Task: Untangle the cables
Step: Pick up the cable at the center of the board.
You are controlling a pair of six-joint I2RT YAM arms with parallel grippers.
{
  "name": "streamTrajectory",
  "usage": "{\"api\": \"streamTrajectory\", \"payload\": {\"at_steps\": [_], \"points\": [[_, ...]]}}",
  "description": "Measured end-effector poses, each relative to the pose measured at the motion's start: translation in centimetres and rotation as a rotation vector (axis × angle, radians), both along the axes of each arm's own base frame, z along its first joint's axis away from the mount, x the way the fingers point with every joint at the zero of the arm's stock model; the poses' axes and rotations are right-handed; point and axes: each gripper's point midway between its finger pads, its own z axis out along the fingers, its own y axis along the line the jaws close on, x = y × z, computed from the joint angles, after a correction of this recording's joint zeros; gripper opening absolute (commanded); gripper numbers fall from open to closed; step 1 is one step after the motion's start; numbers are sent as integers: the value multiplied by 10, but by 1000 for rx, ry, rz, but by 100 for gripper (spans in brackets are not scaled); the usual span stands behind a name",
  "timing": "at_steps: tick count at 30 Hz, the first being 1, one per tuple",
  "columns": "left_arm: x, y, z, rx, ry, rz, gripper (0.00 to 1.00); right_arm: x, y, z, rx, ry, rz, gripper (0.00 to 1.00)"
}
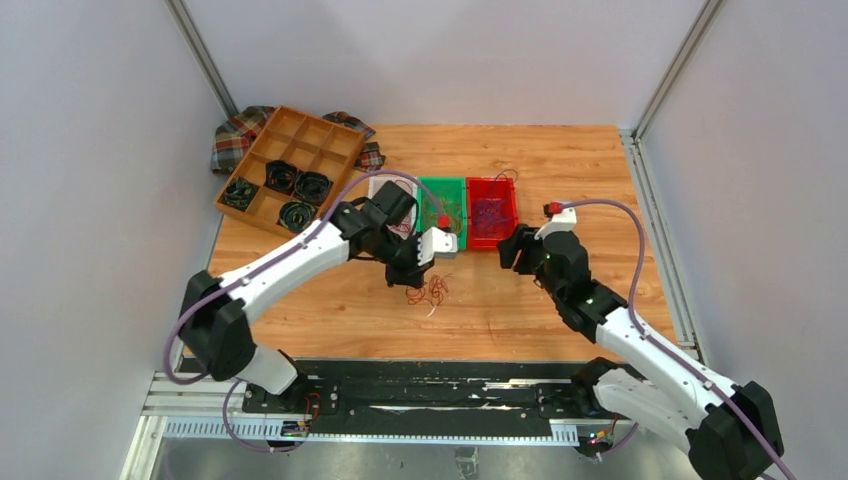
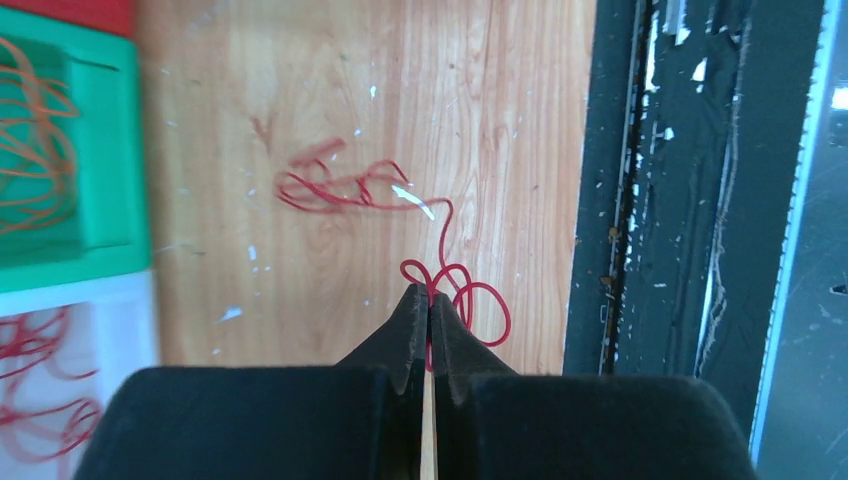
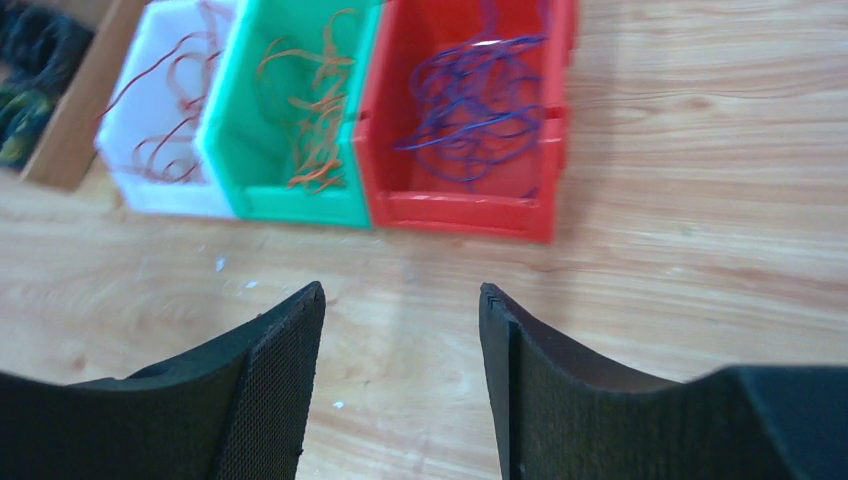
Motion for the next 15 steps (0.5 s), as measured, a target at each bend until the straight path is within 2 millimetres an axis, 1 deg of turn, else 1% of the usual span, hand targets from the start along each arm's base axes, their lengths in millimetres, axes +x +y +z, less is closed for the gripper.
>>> {"api": "streamTrajectory", "payload": {"at_steps": [3,6,8,9,10,15], "points": [[-4,5,38,-45,-70,-21,1,-8,28,0,14,-39,133,62],[-8,11,66,-63,-117,-33,1,-23,59,2,28,-102,297,66],[-8,13,81,-67,-138,-37,1,-40,84,7,32,-160,439,68],[-8,14,87,-70,-149,-38,1,-48,94,11,40,-183,497,69],[-8,14,94,-72,-159,-39,1,-58,109,21,51,-229,576,70],[-8,16,125,-96,-194,-38,1,-97,159,64,100,-381,841,70]]}}
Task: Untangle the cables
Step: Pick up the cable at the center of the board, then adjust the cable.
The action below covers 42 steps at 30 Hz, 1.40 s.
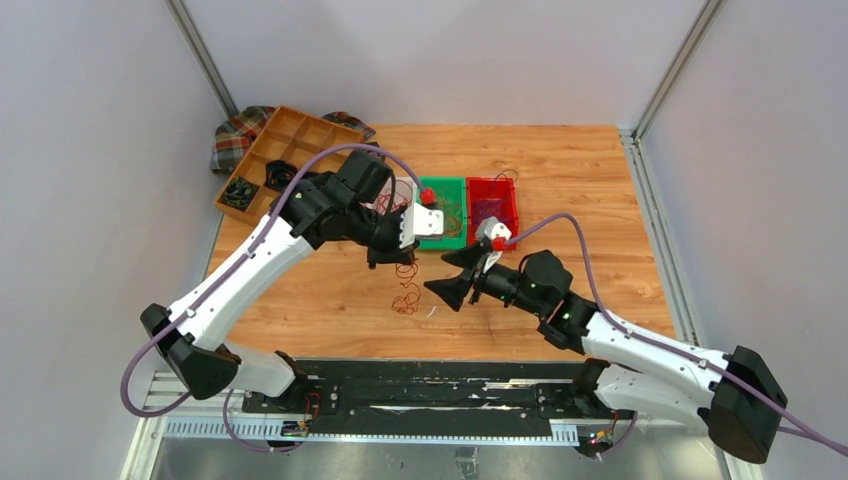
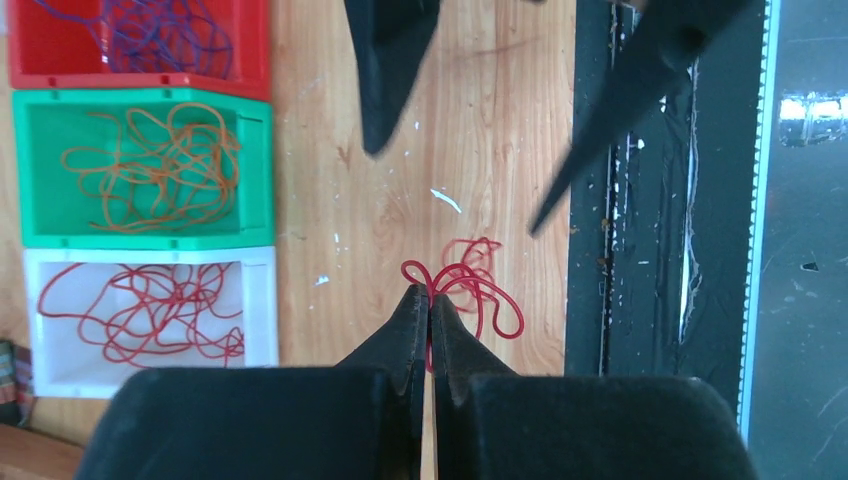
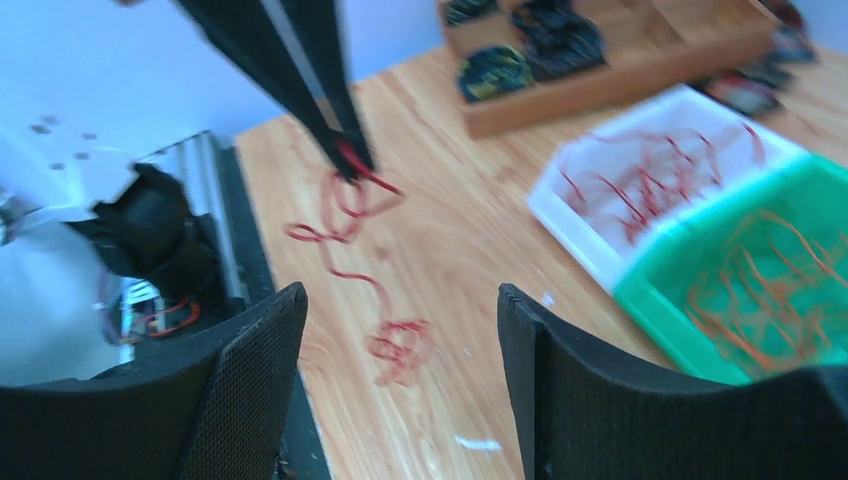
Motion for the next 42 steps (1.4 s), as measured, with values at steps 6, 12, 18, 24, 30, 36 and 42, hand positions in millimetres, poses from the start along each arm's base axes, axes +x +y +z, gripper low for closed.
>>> {"api": "streamTrajectory", "payload": {"at_steps": [6,12,18,24,30,36,42], "points": [[-6,5,29,-32,-30,4,1,-19,42,23,15,-65,179,64],[-15,7,57,-75,-45,0,0,-8,59,9,-25,-46,186,48],[-19,8,89,-133,-87,-3,0,0,74,14,-21,-44,193,31],[-23,9,125,-202,-146,-3,0,-12,92,-2,-35,-6,228,26],[-30,13,154,-264,-186,9,0,-20,104,-7,-21,13,225,22],[-34,18,192,-338,-251,31,0,-19,100,-8,33,31,182,21],[-32,26,247,-439,-375,82,0,-23,78,-58,-14,111,129,24]]}}
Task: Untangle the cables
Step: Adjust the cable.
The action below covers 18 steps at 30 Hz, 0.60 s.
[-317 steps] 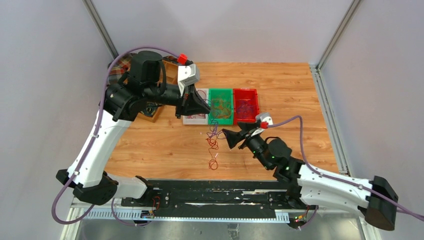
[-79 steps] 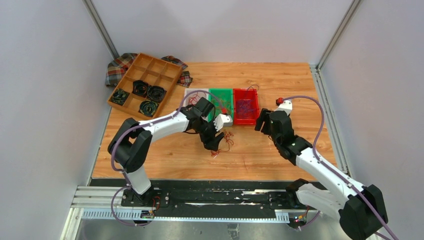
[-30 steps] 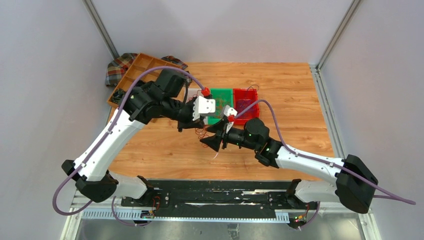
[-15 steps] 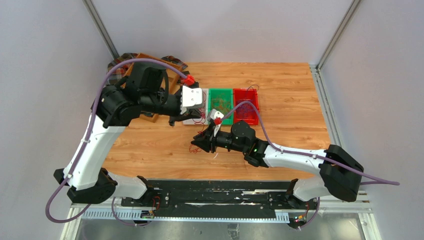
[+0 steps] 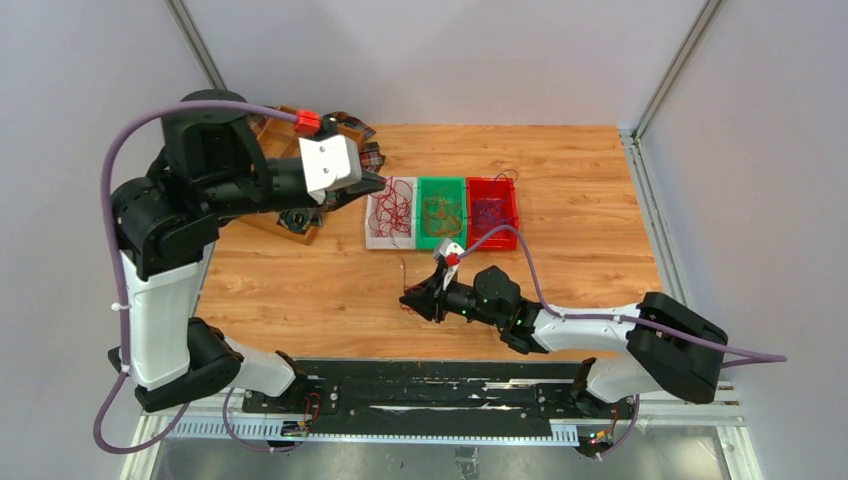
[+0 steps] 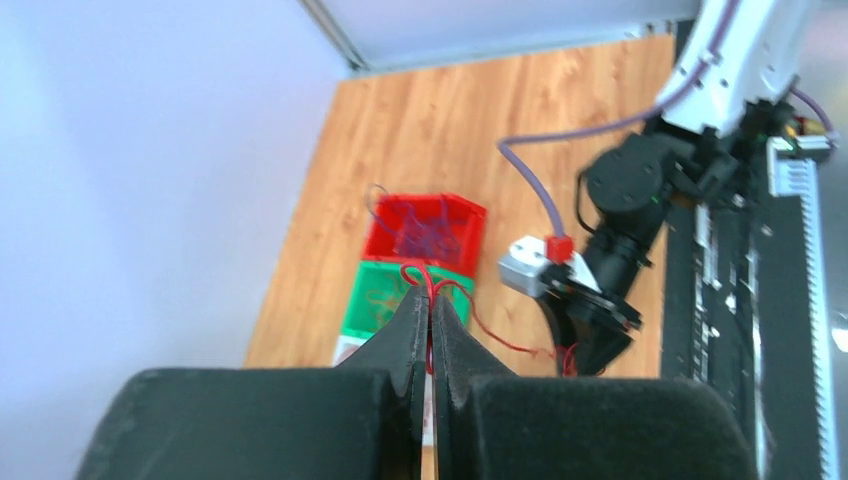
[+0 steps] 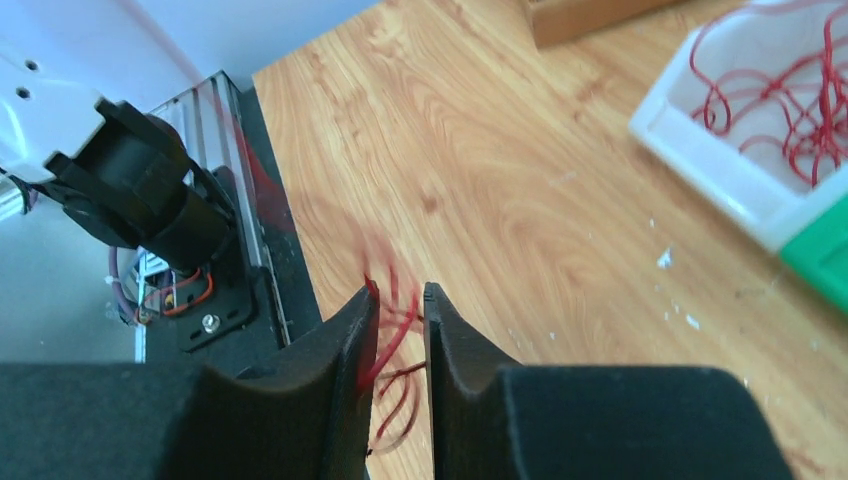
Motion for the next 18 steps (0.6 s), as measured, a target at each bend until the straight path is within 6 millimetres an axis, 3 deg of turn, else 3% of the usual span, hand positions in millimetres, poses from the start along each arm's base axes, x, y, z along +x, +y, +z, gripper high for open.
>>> {"api": "streamTrajectory", "payload": {"at_steps": [5,10,18], "points": [[5,10,37,-71,-101,66,0,-5,-18,-31,-28,47,-38,26],[10,19,51,-104,-148,125,0,-9,-37,-56,-59,87,-76,26],[25,28,74,-158,-228,224,0,-15,-60,-80,-90,125,-125,26]]}}
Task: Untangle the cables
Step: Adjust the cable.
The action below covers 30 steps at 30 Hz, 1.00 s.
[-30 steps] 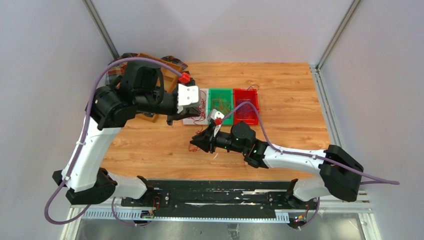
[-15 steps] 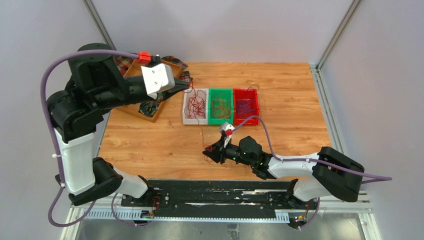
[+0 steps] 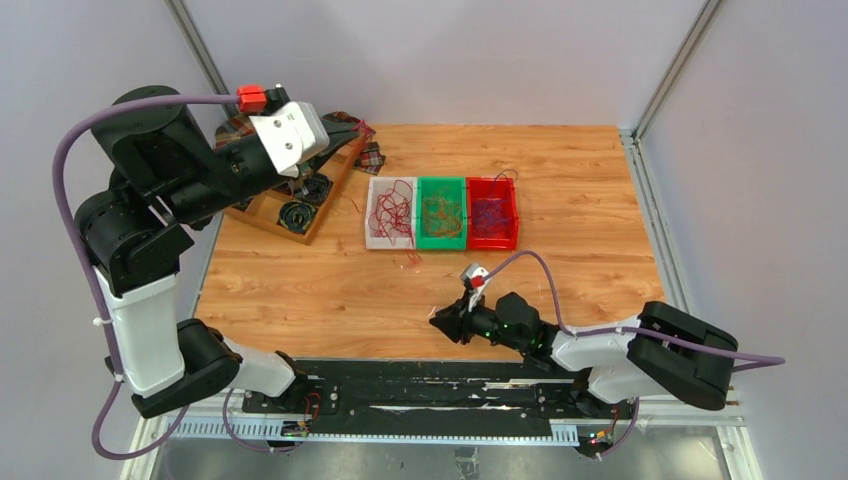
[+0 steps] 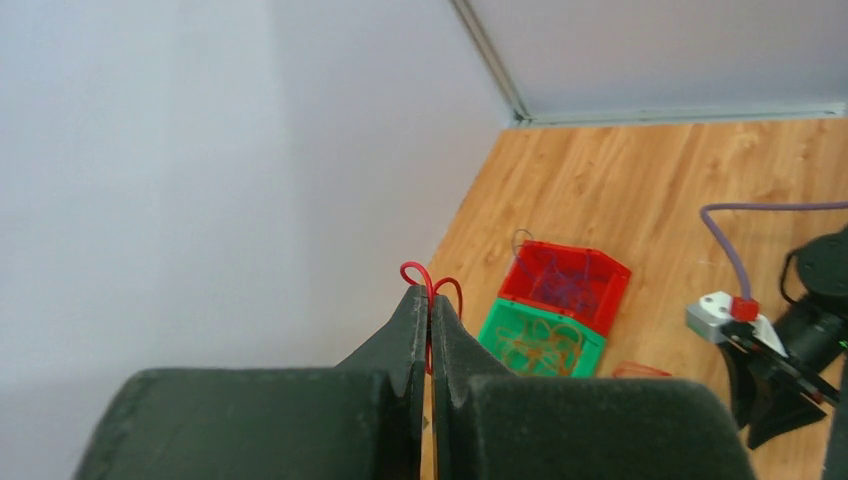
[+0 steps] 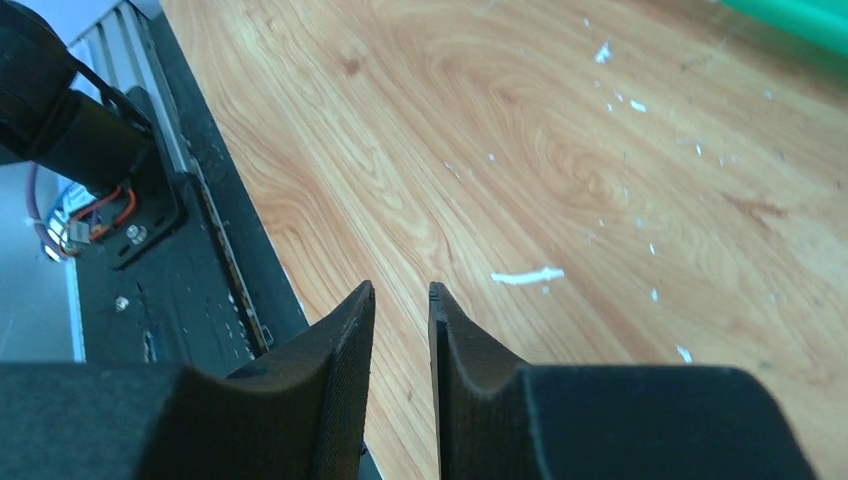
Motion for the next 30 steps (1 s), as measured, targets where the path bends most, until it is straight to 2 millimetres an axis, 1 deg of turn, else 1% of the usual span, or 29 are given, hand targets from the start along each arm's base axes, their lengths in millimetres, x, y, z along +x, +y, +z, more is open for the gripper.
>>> {"api": "streamTrajectory", "payload": {"at_steps": [3,7,9,11,15,19,23,25,28,30], "points": [[6,6,14,-36,-47,48,1,-3,-12,-14,-29,17,-21,23],[10,15,34,-85,-106,98,0,-5,-29,-32,-68,41,-61,22],[10,17,39,-99,-122,109,0,-4,-33,-33,-72,44,-79,24],[11,19,42,-106,-134,119,0,-3,-36,-29,-63,40,-96,25],[16,20,38,-93,-146,140,0,2,-40,-11,-23,11,-134,26],[26,19,25,-55,-141,167,0,6,-47,4,-2,-13,-167,28],[33,16,15,-24,-130,181,0,11,-51,19,14,-40,-198,45],[35,15,13,-17,-126,180,1,16,-49,34,34,-64,-210,52],[34,14,13,-19,-126,172,1,22,-39,61,68,-103,-208,58],[32,13,13,-23,-126,162,0,27,-29,89,103,-141,-197,61]]}}
